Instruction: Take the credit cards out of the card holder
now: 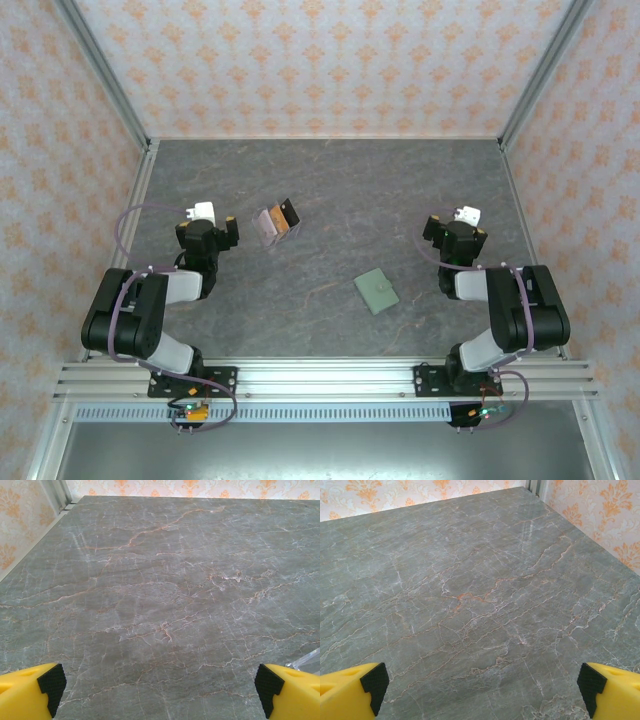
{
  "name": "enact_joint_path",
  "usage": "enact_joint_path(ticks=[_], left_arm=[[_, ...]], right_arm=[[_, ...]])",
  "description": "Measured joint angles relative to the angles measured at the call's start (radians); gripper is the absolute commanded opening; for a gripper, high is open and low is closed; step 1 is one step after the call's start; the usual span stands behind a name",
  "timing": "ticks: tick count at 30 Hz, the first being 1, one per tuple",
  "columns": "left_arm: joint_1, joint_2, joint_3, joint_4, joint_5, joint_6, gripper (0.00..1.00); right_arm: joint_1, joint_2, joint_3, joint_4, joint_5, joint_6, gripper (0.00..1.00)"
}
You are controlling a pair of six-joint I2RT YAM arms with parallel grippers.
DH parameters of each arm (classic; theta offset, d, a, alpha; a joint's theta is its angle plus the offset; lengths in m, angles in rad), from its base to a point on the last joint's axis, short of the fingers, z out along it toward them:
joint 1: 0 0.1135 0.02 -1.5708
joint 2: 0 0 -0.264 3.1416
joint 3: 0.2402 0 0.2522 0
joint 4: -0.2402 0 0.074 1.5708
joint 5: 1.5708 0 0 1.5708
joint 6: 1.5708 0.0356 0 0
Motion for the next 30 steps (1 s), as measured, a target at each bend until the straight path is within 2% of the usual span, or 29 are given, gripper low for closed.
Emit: enact_joint_path(ticks=[13, 15, 18, 23, 27, 30], left_arm=[[0.0, 0.0, 0.0, -0.002, -0.004, 0.0, 1.0], [0.0, -0.015, 0.003, -0.035, -0.012, -0.002, 1.0], [0.0, -0.085, 0.032, -0.143, -0.033, -0.011, 1.0], [0.001, -0.241, 0.144, -0.35, -0.053, -0.061, 1.0], [0.001, -0.344, 0.245, -0.54, -0.052, -0.142, 1.0], [0.001, -0.401, 0.329, -0.695, -0.022, -0.217, 1.0]], right_arm=[[0.0, -0.002, 0.0, -0.003, 0.0, -0.001, 0.99], [0.0, -0.025, 0.011, -0.06, -0.007, -0.002, 0.99], [0.0, -0.117, 0.107, -0.289, -0.006, 0.012, 0.99], [0.002, -0.25, 0.369, -0.625, -0.002, 0.117, 0.99], [0.002, -0.27, 0.541, -0.912, -0.035, 0.245, 1.0], [0.006, -0.255, 0.618, -1.119, -0.097, 0.319, 0.95]])
